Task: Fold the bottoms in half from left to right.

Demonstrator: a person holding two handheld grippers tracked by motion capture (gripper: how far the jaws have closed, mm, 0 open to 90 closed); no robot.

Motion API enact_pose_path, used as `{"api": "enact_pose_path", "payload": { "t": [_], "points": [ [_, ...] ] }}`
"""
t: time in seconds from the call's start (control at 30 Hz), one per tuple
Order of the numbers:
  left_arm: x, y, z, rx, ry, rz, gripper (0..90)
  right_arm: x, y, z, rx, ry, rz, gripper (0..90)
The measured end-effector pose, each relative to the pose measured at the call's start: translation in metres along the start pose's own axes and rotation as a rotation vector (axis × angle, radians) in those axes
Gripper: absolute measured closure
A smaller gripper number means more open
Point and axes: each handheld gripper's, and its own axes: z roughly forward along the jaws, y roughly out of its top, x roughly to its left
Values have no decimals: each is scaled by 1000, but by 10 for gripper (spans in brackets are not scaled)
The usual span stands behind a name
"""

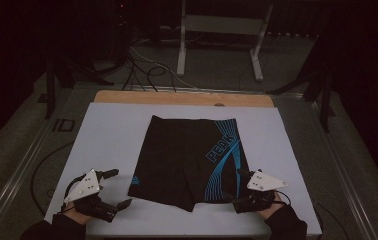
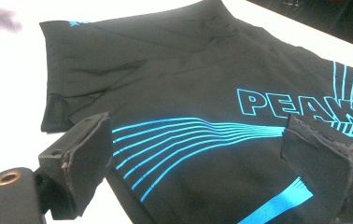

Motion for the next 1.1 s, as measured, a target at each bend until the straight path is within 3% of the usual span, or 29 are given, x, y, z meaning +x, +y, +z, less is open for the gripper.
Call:
{"api": "enact_pose_path", "payload": {
  "t": [0.4, 0.7, 0.83, 1.1],
  "points": [
    [-5, 2, 7, 18, -44, 27, 1, -1, 1, 2, -5, 6, 19, 93],
    [-7, 6, 3, 2, -41, 28, 1, 3, 8, 2, -7, -10, 4, 111],
    [-8, 9, 1, -2, -43, 30, 1, 2, 16, -2, -44, -9, 22, 110],
    [-7, 16, 0, 5, -51, 30, 1, 7, 34, -8, -45, -4, 15, 109]
  ]
}}
